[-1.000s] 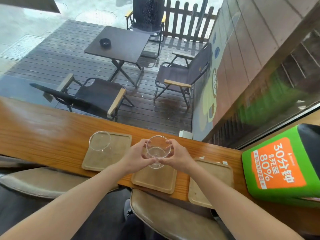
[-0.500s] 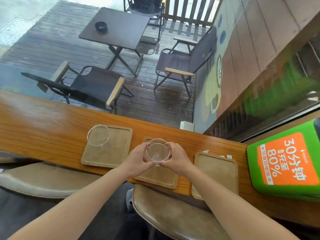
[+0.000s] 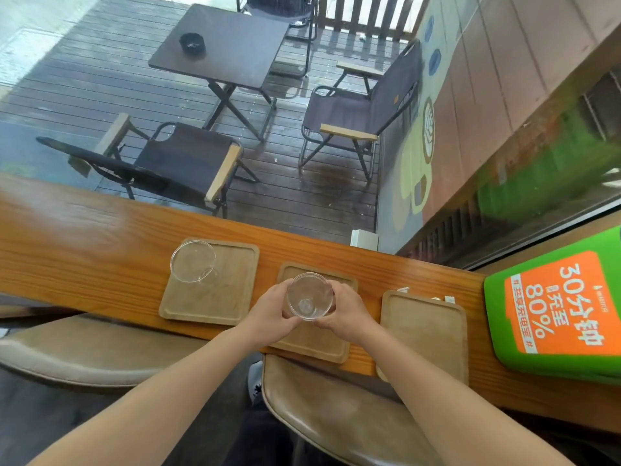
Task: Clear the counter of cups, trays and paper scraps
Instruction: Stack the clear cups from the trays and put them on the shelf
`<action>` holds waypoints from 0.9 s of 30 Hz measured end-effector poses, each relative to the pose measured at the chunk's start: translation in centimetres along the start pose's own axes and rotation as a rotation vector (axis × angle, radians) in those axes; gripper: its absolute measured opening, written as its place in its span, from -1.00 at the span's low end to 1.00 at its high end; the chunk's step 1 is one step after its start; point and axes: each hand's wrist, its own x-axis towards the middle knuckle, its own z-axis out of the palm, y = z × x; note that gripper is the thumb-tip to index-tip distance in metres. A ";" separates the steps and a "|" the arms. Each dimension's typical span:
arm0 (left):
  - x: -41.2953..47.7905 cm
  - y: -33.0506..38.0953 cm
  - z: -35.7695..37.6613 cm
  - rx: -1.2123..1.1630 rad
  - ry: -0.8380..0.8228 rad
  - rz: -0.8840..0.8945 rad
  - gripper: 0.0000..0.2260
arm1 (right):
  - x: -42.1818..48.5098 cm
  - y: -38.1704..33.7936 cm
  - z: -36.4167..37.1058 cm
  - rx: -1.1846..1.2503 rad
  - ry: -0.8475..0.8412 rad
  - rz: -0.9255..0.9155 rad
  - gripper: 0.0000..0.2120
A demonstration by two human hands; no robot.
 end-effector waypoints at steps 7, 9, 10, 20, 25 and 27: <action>0.1 -0.4 -0.9 0.071 -0.057 -0.063 -0.16 | 0.1 -0.4 -1.0 -0.055 -0.071 0.063 -0.18; -0.1 -0.4 -1.7 0.078 -0.046 -0.068 -0.16 | 0.1 -0.8 -1.8 -0.085 -0.080 0.100 -0.15; -0.3 -0.4 -2.2 0.090 -0.028 -0.068 -0.18 | 0.2 -1.0 -2.2 -0.097 -0.063 0.113 -0.16; -2.7 -1.1 -7.5 0.092 0.228 -0.089 -0.72 | 2.0 -7.3 -2.0 -0.212 0.198 -0.069 -0.68; -4.2 -2.8 -9.7 0.100 0.245 -0.111 -0.90 | 2.9 -10.5 1.6 -0.207 0.165 -0.179 -0.85; -5.0 -3.7 -10.3 0.107 0.241 -0.136 -0.91 | 3.4 -11.3 3.1 -0.212 0.120 -0.199 -0.84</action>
